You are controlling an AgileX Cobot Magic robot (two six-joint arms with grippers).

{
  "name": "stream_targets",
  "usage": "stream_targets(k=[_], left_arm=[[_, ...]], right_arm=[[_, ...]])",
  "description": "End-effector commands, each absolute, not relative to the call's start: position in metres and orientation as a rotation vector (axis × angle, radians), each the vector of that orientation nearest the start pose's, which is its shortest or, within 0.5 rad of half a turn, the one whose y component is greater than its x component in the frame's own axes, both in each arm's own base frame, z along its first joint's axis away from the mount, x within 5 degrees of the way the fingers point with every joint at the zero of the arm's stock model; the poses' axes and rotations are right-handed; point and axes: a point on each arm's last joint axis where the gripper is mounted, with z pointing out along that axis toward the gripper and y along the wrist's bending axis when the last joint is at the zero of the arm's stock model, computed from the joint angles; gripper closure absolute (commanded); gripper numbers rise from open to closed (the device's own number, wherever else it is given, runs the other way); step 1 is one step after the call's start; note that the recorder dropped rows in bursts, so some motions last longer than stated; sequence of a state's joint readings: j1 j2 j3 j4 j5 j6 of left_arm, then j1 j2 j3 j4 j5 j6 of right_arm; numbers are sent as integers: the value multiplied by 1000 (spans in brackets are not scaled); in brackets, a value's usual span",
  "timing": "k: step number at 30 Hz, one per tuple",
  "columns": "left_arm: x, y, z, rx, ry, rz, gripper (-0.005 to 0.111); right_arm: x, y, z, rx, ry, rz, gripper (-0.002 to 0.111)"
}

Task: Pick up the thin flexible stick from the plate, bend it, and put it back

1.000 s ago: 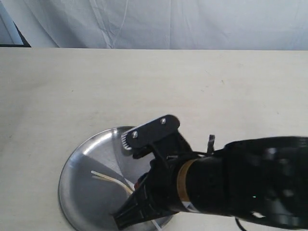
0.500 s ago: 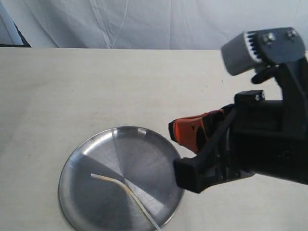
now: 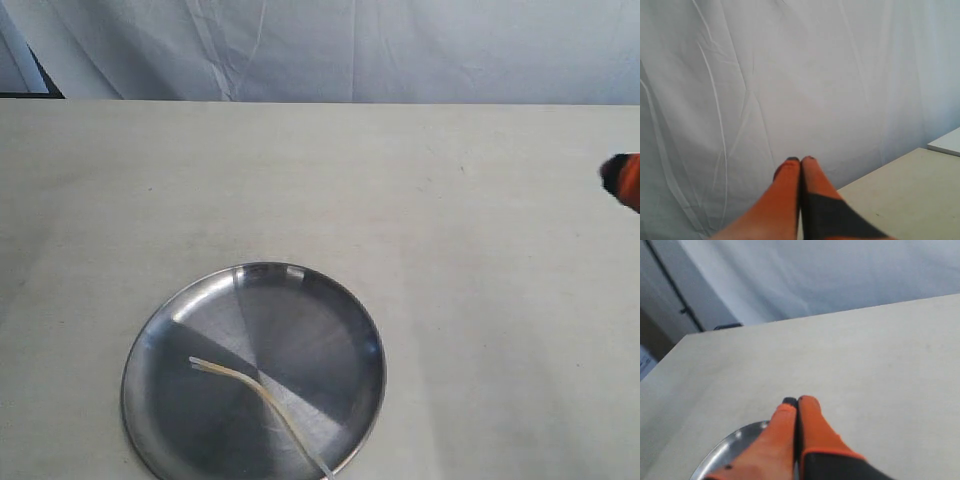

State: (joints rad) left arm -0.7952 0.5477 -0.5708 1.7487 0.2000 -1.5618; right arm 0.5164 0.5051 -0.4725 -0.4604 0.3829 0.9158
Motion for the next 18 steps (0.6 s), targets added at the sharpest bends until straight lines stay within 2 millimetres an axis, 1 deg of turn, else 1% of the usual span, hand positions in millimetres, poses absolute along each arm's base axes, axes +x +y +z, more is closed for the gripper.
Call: stream_targets(k=[1, 3, 5, 7, 10, 13, 18], left_arm=[[93, -69, 364, 525, 1342, -362, 107], [93, -69, 364, 525, 1342, -362, 107], [93, -69, 364, 525, 1342, -362, 107], [93, -69, 364, 525, 1342, -362, 107], [93, -69, 364, 525, 1342, -362, 107], [93, -69, 364, 525, 1342, -362, 107], [93, -69, 364, 525, 1342, -362, 107]], right_arm=[[76, 10, 263, 263, 1728, 446, 108], [64, 4, 246, 250, 1590, 367, 108], [59, 2, 236, 233, 1497, 323, 108], [57, 0, 226, 252, 1463, 284, 108], [56, -3, 212, 306, 1473, 264, 108], [56, -4, 208, 332, 1505, 245, 108], [56, -5, 208, 335, 1510, 243, 108]])
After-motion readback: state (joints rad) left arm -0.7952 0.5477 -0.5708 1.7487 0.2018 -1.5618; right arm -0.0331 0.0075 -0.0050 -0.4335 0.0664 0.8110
